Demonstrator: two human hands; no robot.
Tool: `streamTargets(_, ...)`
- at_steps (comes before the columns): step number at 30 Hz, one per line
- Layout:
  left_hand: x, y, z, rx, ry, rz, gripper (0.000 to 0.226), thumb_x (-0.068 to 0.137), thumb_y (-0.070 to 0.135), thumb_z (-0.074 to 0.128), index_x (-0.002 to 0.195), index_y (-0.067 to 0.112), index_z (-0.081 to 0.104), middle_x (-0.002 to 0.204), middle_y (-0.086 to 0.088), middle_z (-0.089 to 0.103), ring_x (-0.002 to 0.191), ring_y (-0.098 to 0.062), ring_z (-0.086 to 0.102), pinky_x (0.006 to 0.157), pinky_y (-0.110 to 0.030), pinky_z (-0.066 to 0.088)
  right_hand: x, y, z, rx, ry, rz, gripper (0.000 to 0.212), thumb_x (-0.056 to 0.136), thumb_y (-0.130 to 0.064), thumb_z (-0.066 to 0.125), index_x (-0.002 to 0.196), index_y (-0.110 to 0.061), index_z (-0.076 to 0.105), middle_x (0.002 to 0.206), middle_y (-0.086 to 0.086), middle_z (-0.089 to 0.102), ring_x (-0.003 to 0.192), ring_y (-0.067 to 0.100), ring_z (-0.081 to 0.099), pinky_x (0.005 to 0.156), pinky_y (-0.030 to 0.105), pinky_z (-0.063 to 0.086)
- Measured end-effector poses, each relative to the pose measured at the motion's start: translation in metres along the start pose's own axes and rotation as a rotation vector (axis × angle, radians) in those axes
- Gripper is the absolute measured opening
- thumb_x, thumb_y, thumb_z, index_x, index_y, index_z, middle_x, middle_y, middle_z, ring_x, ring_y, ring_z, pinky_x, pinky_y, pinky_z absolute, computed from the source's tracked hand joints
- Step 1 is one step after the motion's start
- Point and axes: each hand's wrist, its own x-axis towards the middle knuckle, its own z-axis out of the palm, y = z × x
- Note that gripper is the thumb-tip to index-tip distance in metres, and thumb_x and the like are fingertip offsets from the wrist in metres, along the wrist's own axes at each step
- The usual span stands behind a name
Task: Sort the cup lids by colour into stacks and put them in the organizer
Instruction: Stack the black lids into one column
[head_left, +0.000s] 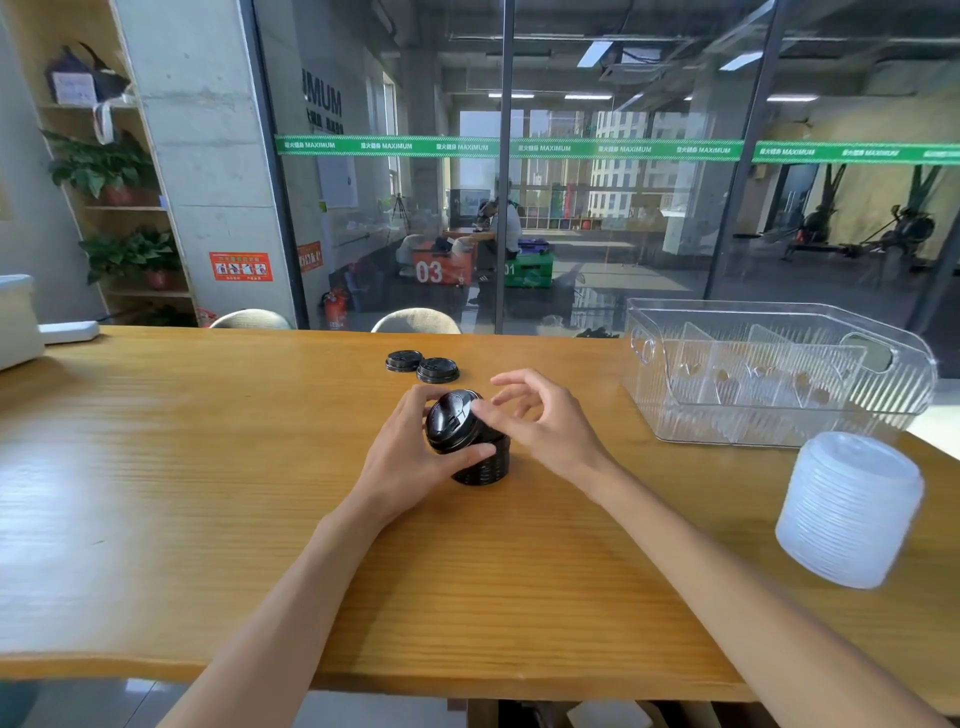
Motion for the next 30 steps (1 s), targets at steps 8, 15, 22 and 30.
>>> streamTargets(8,-0.001,0.006,0.005,0.096,0.049,0.061,0.092,0.067,0.086,0.078,0.141,0.04,0.048,0.134,0.025,0.056,0.123,0.001,0.055,0.111,-0.041,0.046,0.006,-0.007,0.008,0.211,-0.043,0.202,0.031,0.089,-0.03,0.085,0.117,-0.031,0.071,0.099,0.001,0.08,0.087,0.01,0.074,0.084,0.032,0.056)
streamTargets(15,-0.001,0.009,0.001,0.062,0.019,0.1,0.086,0.077,0.076,0.079,0.148,0.036,0.053,0.128,0.022,0.061,0.121,-0.002,0.061,0.111,-0.05,0.048,0.03,-0.001,-0.003,0.382,0.051,0.288,0.017,0.095,-0.015,0.076,0.112,-0.014,0.076,0.111,0.012,0.079,0.097,0.02,0.068,0.075,0.033,0.05)
streamTargets(22,0.002,0.005,0.0,0.047,0.051,0.066,0.051,0.085,0.053,0.086,0.126,0.035,0.062,0.126,0.022,0.063,0.12,0.0,0.062,0.108,-0.044,0.052,0.056,0.009,-0.002,0.31,-0.008,0.322,0.015,0.099,-0.011,0.072,0.11,-0.008,0.082,0.11,0.012,0.081,0.115,0.03,0.074,0.105,0.047,0.056)
streamTargets(30,0.004,0.004,-0.001,-0.061,-0.025,-0.049,0.091,0.075,0.063,0.086,0.152,0.03,0.05,0.141,0.019,0.062,0.123,0.0,0.064,0.108,-0.032,0.054,0.065,0.021,0.004,0.191,-0.134,0.353,0.011,0.097,-0.024,0.076,0.102,-0.021,0.086,0.109,0.002,0.082,0.108,0.02,0.067,0.086,0.036,0.05)
